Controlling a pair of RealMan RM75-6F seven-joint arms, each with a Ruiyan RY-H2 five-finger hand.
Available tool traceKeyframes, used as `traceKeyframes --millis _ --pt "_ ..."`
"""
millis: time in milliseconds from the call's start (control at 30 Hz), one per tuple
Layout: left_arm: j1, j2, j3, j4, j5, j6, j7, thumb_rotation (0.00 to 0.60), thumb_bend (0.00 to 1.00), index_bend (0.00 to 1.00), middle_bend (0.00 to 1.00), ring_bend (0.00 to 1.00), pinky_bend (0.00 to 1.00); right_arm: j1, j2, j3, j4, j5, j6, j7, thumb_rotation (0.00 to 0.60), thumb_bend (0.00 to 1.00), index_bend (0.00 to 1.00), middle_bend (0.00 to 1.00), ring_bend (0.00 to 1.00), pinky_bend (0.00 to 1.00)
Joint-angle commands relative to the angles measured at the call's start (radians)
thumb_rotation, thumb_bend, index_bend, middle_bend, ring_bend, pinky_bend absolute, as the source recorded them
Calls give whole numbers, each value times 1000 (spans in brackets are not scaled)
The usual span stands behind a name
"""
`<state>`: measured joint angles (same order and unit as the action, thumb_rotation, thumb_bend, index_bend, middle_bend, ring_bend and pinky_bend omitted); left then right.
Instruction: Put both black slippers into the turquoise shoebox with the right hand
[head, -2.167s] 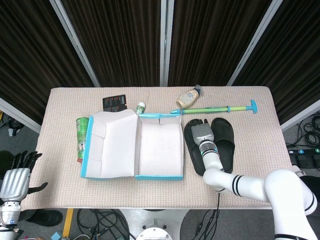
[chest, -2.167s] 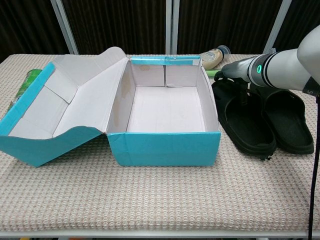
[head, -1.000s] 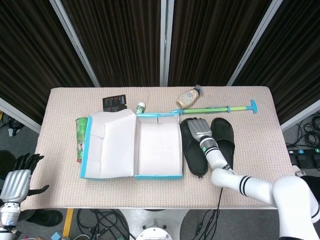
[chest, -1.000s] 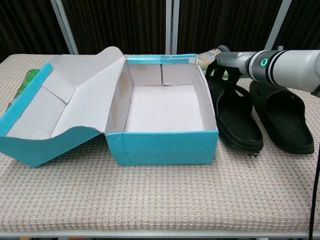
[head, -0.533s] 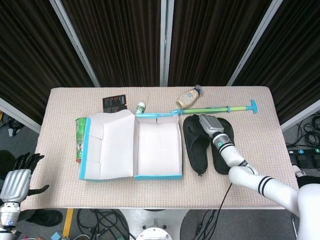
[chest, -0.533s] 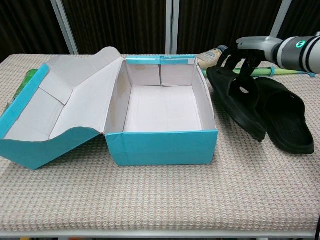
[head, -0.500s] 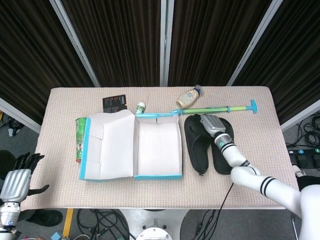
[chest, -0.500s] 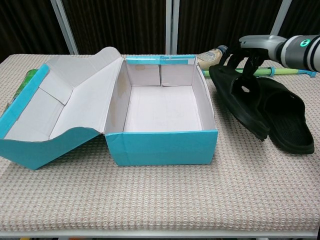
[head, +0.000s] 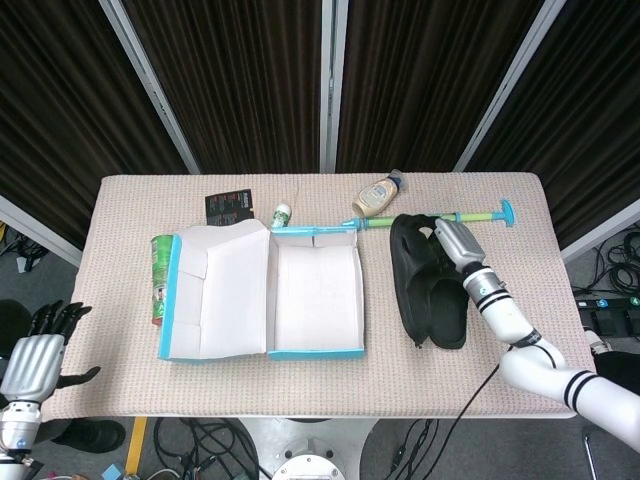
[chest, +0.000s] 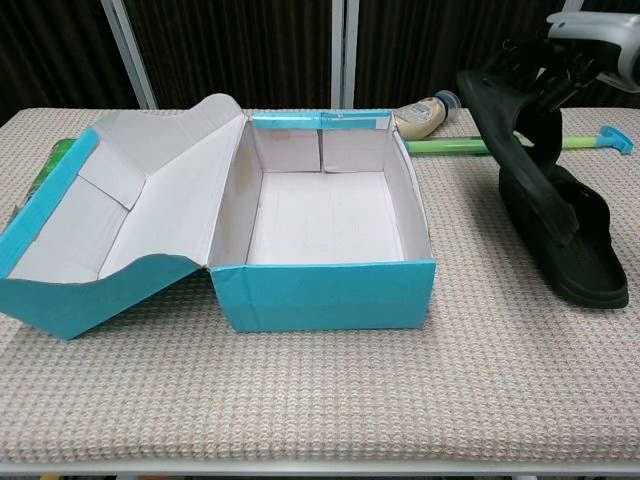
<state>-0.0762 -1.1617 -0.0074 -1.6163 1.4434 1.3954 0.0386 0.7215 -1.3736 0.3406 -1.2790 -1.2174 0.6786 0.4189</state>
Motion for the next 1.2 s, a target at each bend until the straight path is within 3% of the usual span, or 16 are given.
traceKeyframes --millis 33,267,433,867,1200 --pt "0 2 1 -3 2 2 3 600 0 161 121 0 26 -26 43 13 -53 -108 46 200 600 225 491 442 233 391" --pt "1 3 3 -8 4 6 6 600 0 160 121 0 26 25 -3 10 -78 -192 49 467 600 222 491 436 232 391" --pt "3 6 3 -12 7 12 4 600 0 161 121 0 26 82 -83 24 -68 -183 56 513 600 222 491 436 232 391" --pt "11 1 9 4 8 17 -18 600 0 161 121 0 26 248 -330 99 50 97 45 164 600 222 491 436 232 391" --pt "12 -6 10 27 -4 4 -43 600 0 160 121 0 26 338 -475 134 179 219 39 33 600 223 491 436 232 391"
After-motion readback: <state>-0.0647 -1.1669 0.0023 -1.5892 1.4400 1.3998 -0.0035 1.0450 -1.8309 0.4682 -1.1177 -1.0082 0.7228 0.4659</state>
